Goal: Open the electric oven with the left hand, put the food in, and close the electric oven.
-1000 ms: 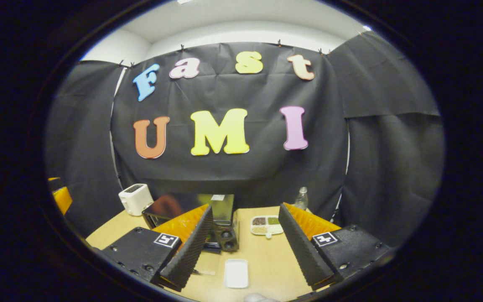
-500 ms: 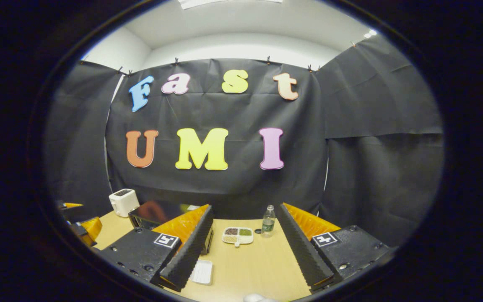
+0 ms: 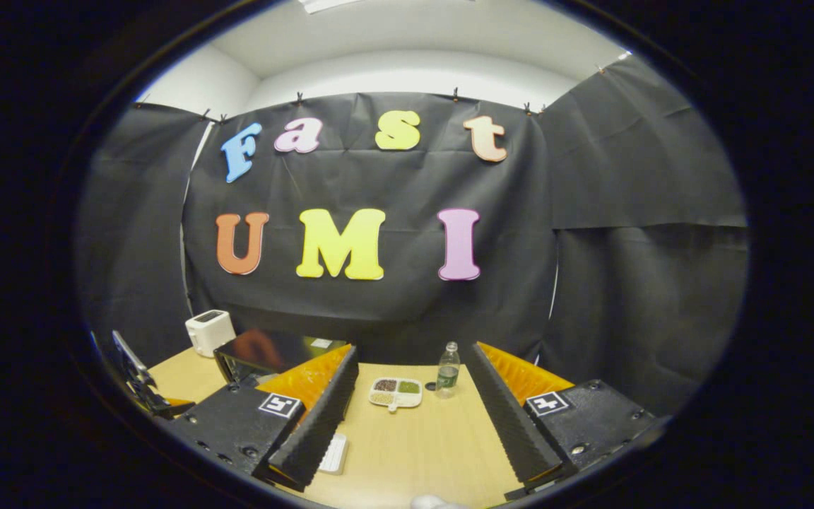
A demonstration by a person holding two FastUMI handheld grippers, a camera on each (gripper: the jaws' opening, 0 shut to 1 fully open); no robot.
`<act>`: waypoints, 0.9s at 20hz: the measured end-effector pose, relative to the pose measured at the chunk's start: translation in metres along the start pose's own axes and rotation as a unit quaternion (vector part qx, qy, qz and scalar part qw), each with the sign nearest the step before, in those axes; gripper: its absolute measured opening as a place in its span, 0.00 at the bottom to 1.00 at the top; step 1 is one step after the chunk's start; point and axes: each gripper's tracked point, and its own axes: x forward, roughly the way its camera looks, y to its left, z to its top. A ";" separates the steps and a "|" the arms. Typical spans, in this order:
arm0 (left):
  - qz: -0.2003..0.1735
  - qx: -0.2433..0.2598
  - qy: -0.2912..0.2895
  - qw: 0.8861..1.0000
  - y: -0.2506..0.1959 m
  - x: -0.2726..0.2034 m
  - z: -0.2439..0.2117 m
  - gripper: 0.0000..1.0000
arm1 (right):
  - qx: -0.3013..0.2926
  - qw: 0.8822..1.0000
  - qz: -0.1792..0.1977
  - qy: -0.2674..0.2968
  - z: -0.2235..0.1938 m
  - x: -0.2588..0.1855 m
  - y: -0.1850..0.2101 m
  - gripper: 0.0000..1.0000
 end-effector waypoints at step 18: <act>-0.031 -0.002 0.098 0.995 -0.011 0.086 -0.103 0.96 | 0.009 0.998 -0.021 0.065 -0.040 0.028 0.003 1.00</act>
